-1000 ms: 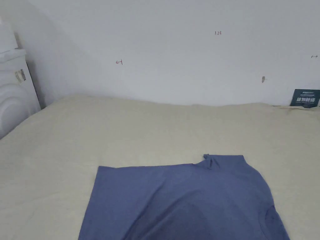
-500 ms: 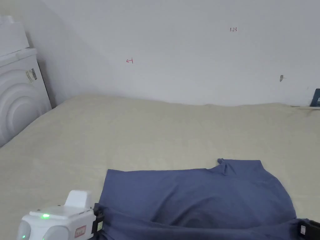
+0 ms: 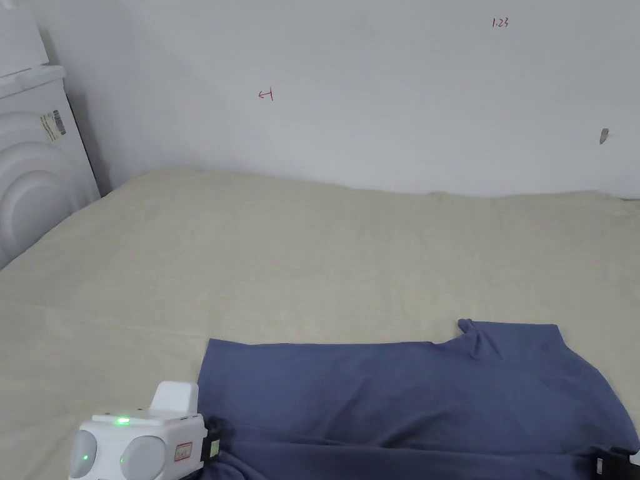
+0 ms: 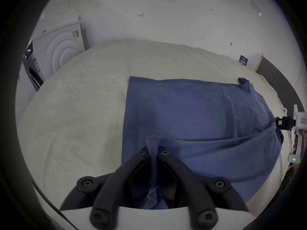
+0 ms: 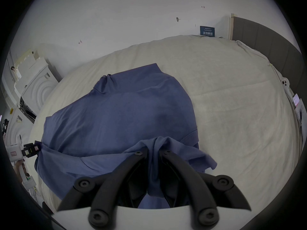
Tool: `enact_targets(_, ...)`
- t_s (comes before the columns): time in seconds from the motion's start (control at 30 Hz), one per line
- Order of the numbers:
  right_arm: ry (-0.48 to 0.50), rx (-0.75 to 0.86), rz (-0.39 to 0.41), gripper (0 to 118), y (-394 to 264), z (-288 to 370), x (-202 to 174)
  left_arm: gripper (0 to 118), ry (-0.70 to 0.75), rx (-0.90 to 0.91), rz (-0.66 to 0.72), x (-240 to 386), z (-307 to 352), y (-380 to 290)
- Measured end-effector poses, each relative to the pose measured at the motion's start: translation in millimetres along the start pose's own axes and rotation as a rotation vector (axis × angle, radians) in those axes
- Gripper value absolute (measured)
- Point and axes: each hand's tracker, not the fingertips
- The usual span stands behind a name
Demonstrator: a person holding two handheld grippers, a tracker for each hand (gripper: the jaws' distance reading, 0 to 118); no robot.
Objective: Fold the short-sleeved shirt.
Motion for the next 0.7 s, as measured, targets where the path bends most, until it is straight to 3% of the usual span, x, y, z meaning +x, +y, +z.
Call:
enact_targets(0.03, 0.003, 0.010, 0.002, 20, -1.9, 0.8, 1.0, 18, 0.006, 0.010, 0.011, -1.1, -0.5, -2.9)
enact_targets(0.1, -0.029, 0.045, 0.030, 69, -1.5, 0.7, 9.0, 48, 0.018, 0.040, 0.024, -5.5, 4.4, -3.6)
enact_targets(0.13, -0.043, 0.077, 0.043, 86, 0.2, 9.9, 10.1, 64, 0.018, 0.046, 0.023, -9.9, 10.5, -1.8)
enact_targets(0.17, -0.046, 0.115, 0.051, 90, 1.6, 20.3, 10.7, 70, 0.017, 0.059, 0.019, -14.0, 20.3, 0.3)
enact_targets(0.3, -0.028, 0.347, 0.126, 90, 9.3, 96.1, 6.9, 70, 0.060, 0.299, -0.050, -17.2, 101.0, 17.2)
enact_targets(0.37, -0.027, 0.448, 0.165, 90, 6.7, 142.5, -4.7, 70, 0.014, 0.412, -0.079, -12.8, 150.3, 21.5)
enact_targets(0.47, 0.000, 0.564, 0.172, 90, -7.5, 204.0, -27.6, 70, 0.020, 0.564, -0.107, 4.8, 215.6, 15.8)
enact_targets(0.57, 0.038, 0.619, 0.149, 90, -31.7, 243.7, -41.9, 70, -0.050, 0.662, -0.084, 20.7, 261.1, -2.7)
enact_targets(0.7, 0.062, 0.608, 0.137, 90, -67.9, 264.8, -50.9, 69, -0.082, 0.647, -0.047, 31.4, 288.6, -40.1)
